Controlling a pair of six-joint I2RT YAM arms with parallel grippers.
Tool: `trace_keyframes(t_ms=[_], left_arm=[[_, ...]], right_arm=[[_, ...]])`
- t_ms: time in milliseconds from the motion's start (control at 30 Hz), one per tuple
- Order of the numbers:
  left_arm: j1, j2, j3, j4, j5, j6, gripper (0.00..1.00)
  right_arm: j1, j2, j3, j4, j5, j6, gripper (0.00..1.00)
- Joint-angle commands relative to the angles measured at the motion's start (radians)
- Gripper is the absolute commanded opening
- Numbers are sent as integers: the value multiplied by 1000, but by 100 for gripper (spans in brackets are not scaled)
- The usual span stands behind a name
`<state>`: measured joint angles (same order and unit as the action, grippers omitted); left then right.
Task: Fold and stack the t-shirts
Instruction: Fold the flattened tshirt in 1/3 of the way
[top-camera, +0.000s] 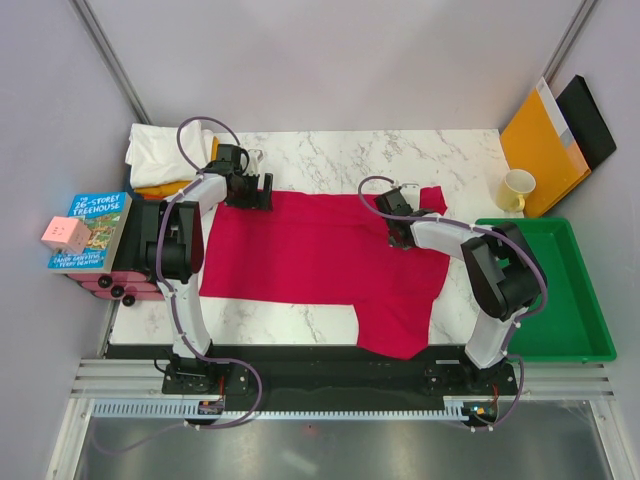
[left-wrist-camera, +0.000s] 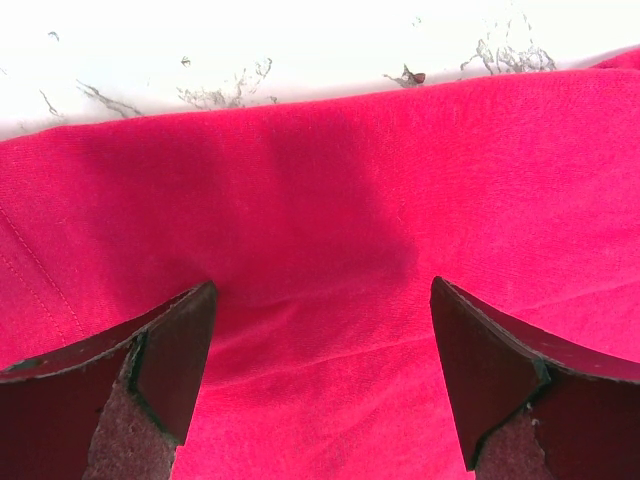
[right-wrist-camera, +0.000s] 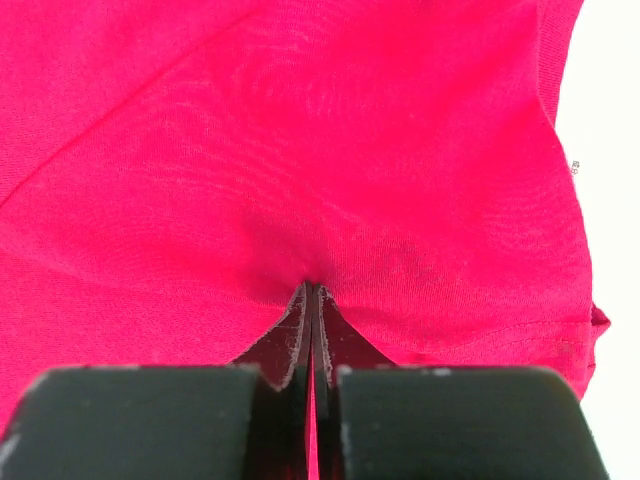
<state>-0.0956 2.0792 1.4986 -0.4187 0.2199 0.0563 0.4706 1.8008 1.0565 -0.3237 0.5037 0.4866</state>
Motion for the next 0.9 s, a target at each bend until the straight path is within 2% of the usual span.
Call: trace_keyframes(t_ms=[0, 267, 300, 400, 467, 633, 867], left_arm=[[10, -7, 9, -25, -2, 1, 94], [10, -1, 14, -25, 3, -4, 94], [10, -2, 14, -25, 3, -4, 94], [10, -4, 11, -25, 7, -7, 94], [10, -4, 9, -26, 9, -7, 94], [10, 1, 11, -26, 13, -12, 94], [8, 1, 6, -29, 10, -6, 94]], right_arm=[[2, -15, 14, -5, 25, 4, 0], [0, -44, 77, -28, 39, -13, 2], [-1, -49, 79, -28, 30, -16, 16], [5, -66, 60, -17, 7, -19, 35], [7, -67, 51, -18, 7, -19, 42], [8, -40, 19, -12, 3, -22, 44], [8, -17, -9, -2, -24, 1, 40]])
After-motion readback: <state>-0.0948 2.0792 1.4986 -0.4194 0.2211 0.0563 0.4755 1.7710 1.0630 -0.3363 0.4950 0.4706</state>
